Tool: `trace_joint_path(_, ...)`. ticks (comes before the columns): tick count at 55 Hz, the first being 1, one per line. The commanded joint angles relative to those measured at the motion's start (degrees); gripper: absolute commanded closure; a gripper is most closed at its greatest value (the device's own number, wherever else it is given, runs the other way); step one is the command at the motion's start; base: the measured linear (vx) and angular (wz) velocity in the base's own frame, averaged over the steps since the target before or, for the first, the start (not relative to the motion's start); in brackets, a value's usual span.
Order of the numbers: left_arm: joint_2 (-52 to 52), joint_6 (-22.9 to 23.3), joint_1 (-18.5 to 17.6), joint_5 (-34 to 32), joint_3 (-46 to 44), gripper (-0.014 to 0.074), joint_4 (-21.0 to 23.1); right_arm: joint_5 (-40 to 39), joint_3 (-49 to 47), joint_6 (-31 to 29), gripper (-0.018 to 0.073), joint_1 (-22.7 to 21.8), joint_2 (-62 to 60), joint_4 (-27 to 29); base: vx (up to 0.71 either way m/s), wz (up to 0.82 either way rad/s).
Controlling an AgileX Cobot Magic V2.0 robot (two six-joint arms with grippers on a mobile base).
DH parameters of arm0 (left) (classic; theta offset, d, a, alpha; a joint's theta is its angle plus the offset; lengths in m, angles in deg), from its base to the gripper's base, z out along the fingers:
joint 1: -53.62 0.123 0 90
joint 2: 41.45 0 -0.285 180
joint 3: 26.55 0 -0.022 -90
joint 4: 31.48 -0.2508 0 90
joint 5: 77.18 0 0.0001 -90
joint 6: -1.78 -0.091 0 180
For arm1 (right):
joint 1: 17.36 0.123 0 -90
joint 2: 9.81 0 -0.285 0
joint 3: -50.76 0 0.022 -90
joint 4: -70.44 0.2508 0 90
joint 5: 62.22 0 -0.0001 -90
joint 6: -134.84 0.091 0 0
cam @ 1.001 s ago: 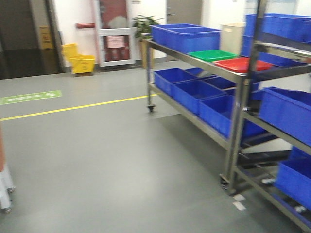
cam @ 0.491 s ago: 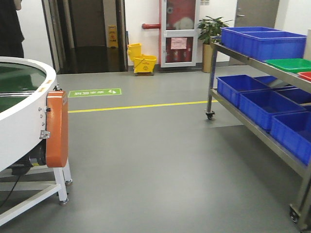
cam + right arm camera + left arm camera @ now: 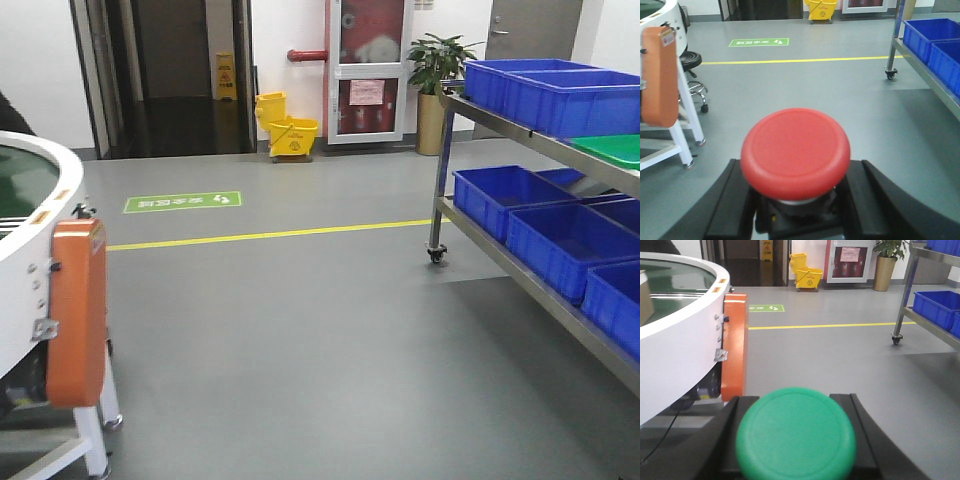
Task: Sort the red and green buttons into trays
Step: 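Drive the base, holding both buttons, to the counter with the trays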
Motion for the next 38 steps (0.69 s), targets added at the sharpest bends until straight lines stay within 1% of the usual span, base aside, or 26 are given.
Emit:
trace_joint_path(1, -0.61, 0.04, -0.19, -4.00, -1.75, 0.0596, -0.46, -5.14, -1.86, -0.37, 0.0564, -0.11, -0.02, -0.18, 0.53, -0.14)
trace_joint_path(17, -0.60, 0.04, -0.19, -4.06, -1.75, 0.0596, -0.46, -5.14, -1.86, -0.37, 0.0564, -0.11, -0.02, -0.18, 0.56, -0.07)
trace_joint_path(38, -0.72, 0.04, -0.19, -4.06, -1.75, 0.0596, -0.46, -5.14, -1.86, -0.37, 0.0564, -0.11, -0.02, -0.18, 0.60, 0.08)
